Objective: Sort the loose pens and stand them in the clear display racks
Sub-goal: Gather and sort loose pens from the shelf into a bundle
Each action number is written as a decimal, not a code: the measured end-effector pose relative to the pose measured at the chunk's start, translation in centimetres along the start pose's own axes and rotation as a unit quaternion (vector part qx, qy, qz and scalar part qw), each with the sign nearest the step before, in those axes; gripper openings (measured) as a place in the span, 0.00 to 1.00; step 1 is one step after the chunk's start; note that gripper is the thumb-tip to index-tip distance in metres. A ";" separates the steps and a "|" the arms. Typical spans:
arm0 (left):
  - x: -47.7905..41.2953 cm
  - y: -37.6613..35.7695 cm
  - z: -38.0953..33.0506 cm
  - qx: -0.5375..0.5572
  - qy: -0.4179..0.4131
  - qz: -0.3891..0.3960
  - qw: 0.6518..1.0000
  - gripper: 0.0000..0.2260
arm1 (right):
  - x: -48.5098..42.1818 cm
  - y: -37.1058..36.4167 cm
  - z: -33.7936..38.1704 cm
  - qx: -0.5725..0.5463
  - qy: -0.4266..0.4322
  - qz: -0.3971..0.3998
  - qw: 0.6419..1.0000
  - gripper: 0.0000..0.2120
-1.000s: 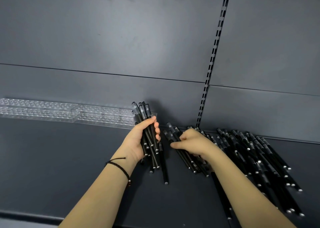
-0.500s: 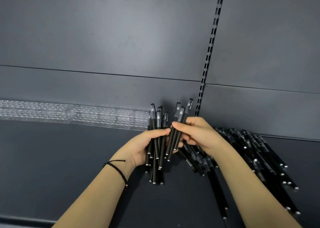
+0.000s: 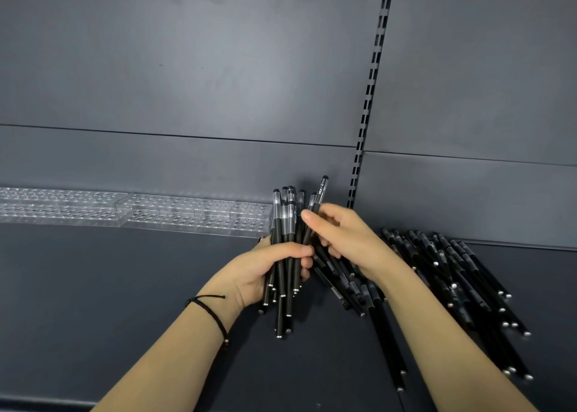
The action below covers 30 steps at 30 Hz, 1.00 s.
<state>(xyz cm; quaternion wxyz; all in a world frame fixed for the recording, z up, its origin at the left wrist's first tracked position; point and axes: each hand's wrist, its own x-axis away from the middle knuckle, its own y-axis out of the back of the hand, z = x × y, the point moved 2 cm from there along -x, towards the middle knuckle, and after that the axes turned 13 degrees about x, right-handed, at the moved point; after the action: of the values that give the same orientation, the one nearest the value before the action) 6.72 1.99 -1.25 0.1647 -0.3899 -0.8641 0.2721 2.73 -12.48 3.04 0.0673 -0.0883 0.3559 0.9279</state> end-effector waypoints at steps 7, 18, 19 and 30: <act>0.2 -1.4 0.5 -0.029 -0.049 0.067 0.996 0.15 | -1.1 1.2 1.2 -0.217 0.084 -0.045 0.971 0.20; 0.0 -4.8 0.3 -0.177 -0.121 0.072 0.974 0.14 | 0.4 4.3 4.6 -0.162 0.191 -0.055 0.966 0.18; 0.0 -4.8 0.5 -0.181 -0.119 0.060 0.974 0.14 | 0.7 4.5 4.4 -0.166 0.191 -0.049 0.966 0.18; 0.2 -4.7 2.5 -0.259 -0.124 0.077 0.955 0.10 | 1.3 2.7 2.4 -0.052 0.196 0.006 0.979 0.09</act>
<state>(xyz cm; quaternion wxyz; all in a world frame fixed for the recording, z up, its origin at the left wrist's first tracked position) 2.61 -1.24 -0.44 -0.0722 -0.4479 -0.8859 0.0967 0.64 -12.80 6.25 -0.0138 -0.2698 0.3141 0.9102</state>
